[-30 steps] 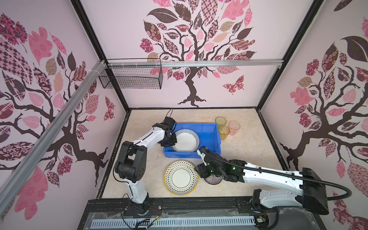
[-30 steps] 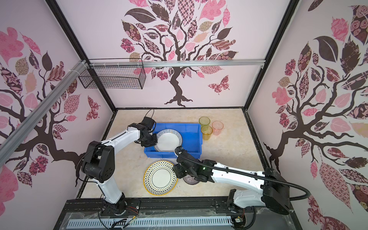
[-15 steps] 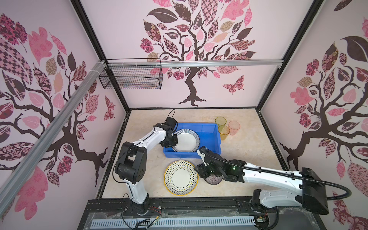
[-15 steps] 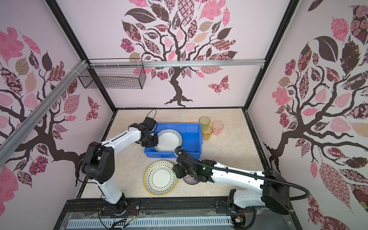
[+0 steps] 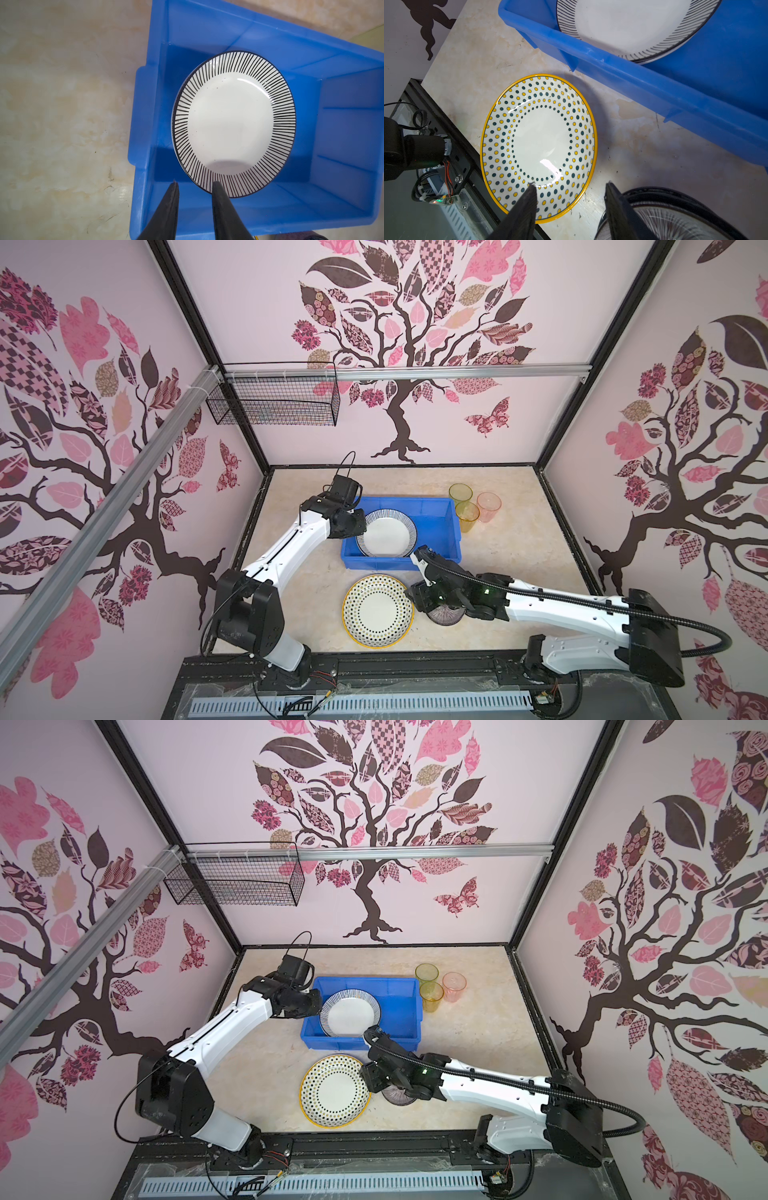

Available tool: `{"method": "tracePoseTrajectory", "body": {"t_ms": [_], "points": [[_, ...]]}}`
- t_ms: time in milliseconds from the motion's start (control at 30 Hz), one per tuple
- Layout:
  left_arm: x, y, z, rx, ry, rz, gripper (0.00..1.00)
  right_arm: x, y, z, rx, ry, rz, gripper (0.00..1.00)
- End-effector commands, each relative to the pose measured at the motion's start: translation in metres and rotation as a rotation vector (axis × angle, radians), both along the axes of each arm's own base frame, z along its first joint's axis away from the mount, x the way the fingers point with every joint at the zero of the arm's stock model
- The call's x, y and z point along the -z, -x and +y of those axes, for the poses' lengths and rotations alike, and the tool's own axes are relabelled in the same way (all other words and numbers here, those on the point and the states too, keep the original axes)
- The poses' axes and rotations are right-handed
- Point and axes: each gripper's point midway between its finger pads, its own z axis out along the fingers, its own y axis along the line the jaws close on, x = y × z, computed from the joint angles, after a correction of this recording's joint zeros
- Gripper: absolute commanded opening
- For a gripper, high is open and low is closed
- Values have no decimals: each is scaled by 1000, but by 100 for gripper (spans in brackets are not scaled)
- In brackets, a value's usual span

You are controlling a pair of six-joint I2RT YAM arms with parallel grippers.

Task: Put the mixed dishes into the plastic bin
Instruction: 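Move the left gripper back toward the yellow-rimmed dotted plate on the table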

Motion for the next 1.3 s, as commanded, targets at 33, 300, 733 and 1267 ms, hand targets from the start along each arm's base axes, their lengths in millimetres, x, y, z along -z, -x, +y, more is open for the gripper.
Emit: {"method": "tracePoseTrajectory", "body": {"t_ms": [33, 300, 733, 1267], "points": [[-10, 16, 8, 6, -15, -27, 33, -6, -2, 6, -5, -6, -4, 56], [-29, 37, 25, -19, -33, -84, 35, -11, -4, 9, -4, -16, -9, 56], [-33, 69, 44, -32, -67, -94, 36, -18, -6, 11, 6, -34, -11, 56], [10, 113, 48, -22, -25, 13, 38, -3, -6, 16, -6, 14, 16, 57]]}}
